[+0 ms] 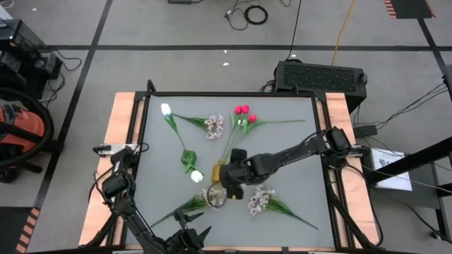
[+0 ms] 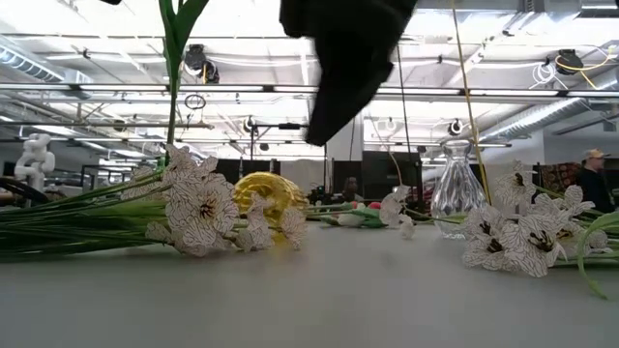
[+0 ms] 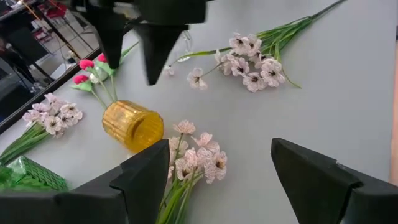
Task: Sort flowers into vase by color
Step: Adjust the yellow flower vase
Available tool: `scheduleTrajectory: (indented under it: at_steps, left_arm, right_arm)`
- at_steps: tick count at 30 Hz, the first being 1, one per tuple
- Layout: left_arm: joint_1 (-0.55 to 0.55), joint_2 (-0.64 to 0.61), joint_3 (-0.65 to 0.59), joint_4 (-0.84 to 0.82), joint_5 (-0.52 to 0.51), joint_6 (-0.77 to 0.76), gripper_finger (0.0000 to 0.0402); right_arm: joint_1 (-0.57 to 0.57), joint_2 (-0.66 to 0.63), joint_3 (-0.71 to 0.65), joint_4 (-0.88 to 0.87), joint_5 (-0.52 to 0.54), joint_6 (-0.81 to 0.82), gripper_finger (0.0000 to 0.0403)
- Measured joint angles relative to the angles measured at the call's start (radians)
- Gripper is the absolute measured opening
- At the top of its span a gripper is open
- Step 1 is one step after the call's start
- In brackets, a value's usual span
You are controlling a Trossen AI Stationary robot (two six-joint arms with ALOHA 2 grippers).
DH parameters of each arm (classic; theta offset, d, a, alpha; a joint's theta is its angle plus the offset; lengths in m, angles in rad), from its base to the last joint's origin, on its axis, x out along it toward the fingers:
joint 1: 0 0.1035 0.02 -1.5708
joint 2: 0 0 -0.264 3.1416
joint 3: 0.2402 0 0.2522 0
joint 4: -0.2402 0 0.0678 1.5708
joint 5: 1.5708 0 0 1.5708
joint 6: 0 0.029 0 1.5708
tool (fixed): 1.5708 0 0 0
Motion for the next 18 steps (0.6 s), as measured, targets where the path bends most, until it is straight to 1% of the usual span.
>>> scheduleTrajectory:
  at_steps: [3,6,8,10,12,18]
  left_arm:
    - [0.001,0.000,-0.024,0.004,0.009,0.020,0.0285]
    - [0.002,0.000,-0.073,-0.001,0.061,0.022,0.0285]
    - [0.005,0.000,-0.101,0.002,0.100,0.022,0.0285]
    - [0.007,0.000,-0.125,0.003,0.127,0.004,0.0285]
    - [0.007,0.000,-0.136,0.002,0.129,-0.008,0.0285]
    - [-0.011,0.000,-0.136,0.003,0.123,-0.003,0.0285]
  right_arm:
    - [-0.012,0.002,0.000,0.056,-0.045,0.171,0.0370]
    - [-0.002,0.002,0.000,0.106,-0.022,0.287,0.0370]
    - [0.011,0.002,0.000,0.114,0.030,0.371,0.0370]
    - [0.024,0.003,-0.001,0.115,0.116,0.464,0.0370]
    - [0.033,0.003,-0.001,0.113,0.201,0.565,0.0370]
    - [0.075,0.017,-0.002,0.084,0.399,0.795,0.0370]
